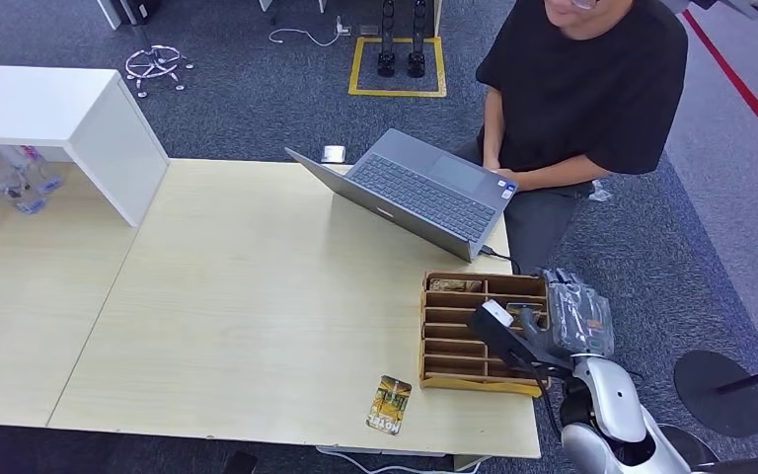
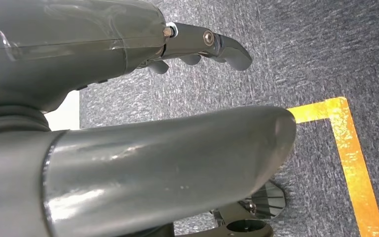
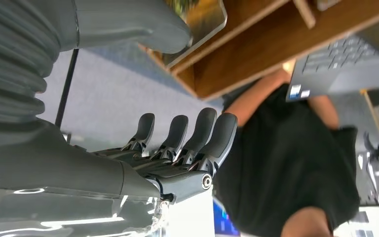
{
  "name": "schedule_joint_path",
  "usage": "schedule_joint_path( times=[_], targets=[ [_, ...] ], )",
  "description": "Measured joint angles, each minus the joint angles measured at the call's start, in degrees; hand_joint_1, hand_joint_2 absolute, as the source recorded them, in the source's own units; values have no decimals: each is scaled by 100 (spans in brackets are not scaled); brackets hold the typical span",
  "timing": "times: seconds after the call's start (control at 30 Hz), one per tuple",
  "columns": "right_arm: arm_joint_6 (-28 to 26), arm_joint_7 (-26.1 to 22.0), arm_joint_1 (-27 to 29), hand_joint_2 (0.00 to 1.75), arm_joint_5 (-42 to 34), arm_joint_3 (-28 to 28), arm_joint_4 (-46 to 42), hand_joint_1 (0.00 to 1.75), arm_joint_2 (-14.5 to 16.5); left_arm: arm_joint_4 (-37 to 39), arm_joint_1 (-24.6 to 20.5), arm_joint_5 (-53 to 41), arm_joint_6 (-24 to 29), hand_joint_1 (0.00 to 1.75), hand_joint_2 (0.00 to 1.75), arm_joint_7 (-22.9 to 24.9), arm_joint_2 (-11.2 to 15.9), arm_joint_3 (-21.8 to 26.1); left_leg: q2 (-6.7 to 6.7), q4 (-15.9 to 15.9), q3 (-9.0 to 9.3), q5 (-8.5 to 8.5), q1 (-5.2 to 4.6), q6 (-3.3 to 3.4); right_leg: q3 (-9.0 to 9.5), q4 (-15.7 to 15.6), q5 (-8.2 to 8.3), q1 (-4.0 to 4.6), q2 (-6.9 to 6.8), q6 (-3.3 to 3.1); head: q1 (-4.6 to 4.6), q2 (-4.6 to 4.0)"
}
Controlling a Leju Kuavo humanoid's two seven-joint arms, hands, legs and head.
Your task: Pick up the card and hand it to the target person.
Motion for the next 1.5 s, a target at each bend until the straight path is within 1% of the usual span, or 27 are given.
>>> schedule_joint_path(
  times=[0.17, 0.4, 0.53, 0.67, 0.87, 1.03, 1.23, 1.5],
  targets=[
    [-1, -58, -45, 175, -317, 93, 178, 82, 23, -1, 0, 0, 11, 0, 0, -1, 0, 0, 0, 0, 0, 0, 0, 0, 0, 0, 0, 0, 0, 0, 0, 0],
    [-5, -96, -122, 175, -432, 199, 369, 91, 54, -1, 0, 3, 34, 0, 0, 0, -1, 0, 0, 0, 1, 0, 0, 0, 0, 0, 0, 0, 1, 0, 1, 0],
    [-33, -98, -173, 175, -430, 245, 426, 96, 62, -1, 0, 6, 37, 0, 0, 1, -2, 0, 0, 0, 2, 0, 0, 0, 0, 0, 0, 0, 1, 0, 1, 0],
    [-65, -108, -205, 175, -422, 267, 470, 96, 71, -1, 0, 7, 37, 0, 0, 2, -1, 0, 1, 0, 2, 0, 0, 0, 0, 0, 0, 0, 2, 0, 1, 0],
    [-117, -113, -269, 175, -378, 333, 560, 106, 80, -1, 0, 7, 38, 0, 0, -1, 0, 0, 3, 0, 7, 0, 0, 0, 2, 0, 0, 0, 7, 0, 0, 0],
    [-152, -110, -293, 175, -310, 355, 564, 107, 82, -1, 1, 7, 37, 0, 0, -2, -1, 0, 3, 0, 9, 0, 0, 0, 4, 0, 1, 0, 7, 0, 0, 0],
    [-98, -96, -308, 175, -201, 388, 556, 119, 82, 0, 1, 9, 46, 0, 0, -2, 0, 0, 3, 0, 8, 0, 0, 0, 3, 0, 1, 0, 8, 0, 0, 0],
    [39, -56, -309, 175, -83, 431, 500, 117, 82, -1, 1, 13, 68, 0, 0, 1, 0, 0, 3, 0, 9, 0, 0, 0, 3, 0, 1, 0, 8, 0, 0, 0]
  ],
)
